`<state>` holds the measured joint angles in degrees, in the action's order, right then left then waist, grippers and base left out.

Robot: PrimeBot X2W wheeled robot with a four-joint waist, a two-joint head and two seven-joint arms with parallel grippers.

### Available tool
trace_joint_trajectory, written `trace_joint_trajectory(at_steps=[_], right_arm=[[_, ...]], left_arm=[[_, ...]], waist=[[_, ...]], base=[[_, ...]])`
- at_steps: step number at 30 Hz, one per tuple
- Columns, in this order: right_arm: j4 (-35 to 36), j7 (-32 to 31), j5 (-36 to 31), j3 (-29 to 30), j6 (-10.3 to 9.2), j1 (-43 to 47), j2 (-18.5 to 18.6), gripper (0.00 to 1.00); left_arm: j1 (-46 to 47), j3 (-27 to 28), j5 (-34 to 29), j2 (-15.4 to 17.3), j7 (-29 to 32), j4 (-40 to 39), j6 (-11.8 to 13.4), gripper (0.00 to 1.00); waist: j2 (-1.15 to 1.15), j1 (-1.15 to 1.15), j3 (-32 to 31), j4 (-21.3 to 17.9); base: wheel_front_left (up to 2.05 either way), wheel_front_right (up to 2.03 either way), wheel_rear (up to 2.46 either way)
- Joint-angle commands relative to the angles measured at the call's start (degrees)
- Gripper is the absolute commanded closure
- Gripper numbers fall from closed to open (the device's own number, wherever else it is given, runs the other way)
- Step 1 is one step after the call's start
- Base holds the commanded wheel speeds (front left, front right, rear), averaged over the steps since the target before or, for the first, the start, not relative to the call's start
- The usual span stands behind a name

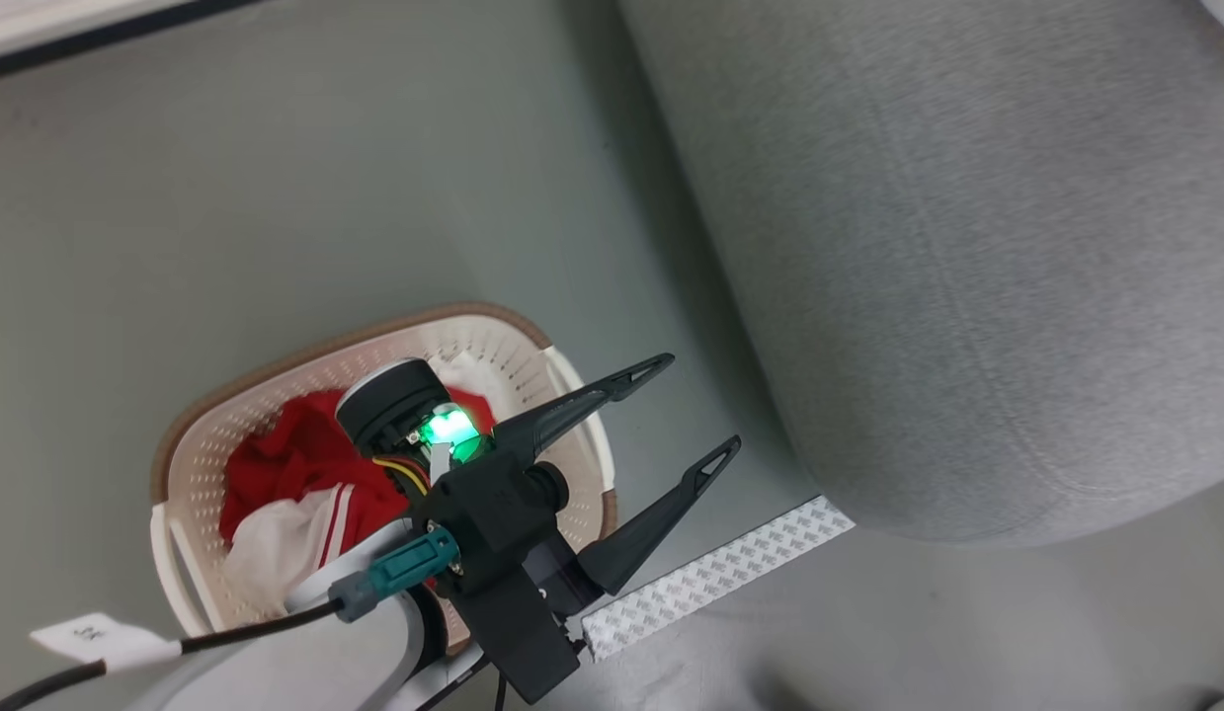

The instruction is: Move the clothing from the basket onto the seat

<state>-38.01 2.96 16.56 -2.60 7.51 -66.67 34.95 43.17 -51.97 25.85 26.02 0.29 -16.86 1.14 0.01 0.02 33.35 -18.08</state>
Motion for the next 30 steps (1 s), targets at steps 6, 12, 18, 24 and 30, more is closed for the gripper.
trace_joint_trajectory(at_steps=[6, 12, 18, 24, 30], right_arm=[[-8.1, 5.1, -2.2, 4.7, -0.04, -0.7, -3.4, 0.00], [-13.5, 9.3, -4.4, 6.5, -0.04, 1.0, -6.3, 0.00], [-14.2, 11.1, -9.0, 5.7, -0.04, 5.5, -8.8, 0.00], [-12.7, 10.9, -11.5, 1.9, -0.04, 11.8, -10.4, 0.00], [-6.9, 8.1, -11.5, -2.9, -0.04, 20.1, -10.5, 0.00]], left_arm=[[1.4, 0.2, -2.0, 1.1, 1.9, -3.3, 1.5, 0.00], [0.9, -0.5, -1.6, 1.6, 2.2, -3.1, 1.0, 0.00], [0.6, -1.0, -0.1, 0.5, 0.4, -1.3, -0.2, 0.00], [-1.0, -1.7, 2.5, -2.0, -3.6, 5.0, -1.8, 0.00], [-6.3, -2.1, 6.1, -4.0, -9.2, 13.7, -2.3, 0.00]], waist=[[-0.01, -0.02, 6.2, 3.4], [-0.01, -0.02, 5.1, 3.2], [-0.01, -0.02, 1.0, 3.7], [-0.01, -0.02, -7.0, 5.3], [-0.01, -0.02, -18.8, 7.9]], base=[[0.00, 0.00, 0.00], [0.00, 0.00, 0.00], [0.00, 0.00, 0.00], [0.00, 0.00, 0.00], [0.00, 0.00, 0.00]])
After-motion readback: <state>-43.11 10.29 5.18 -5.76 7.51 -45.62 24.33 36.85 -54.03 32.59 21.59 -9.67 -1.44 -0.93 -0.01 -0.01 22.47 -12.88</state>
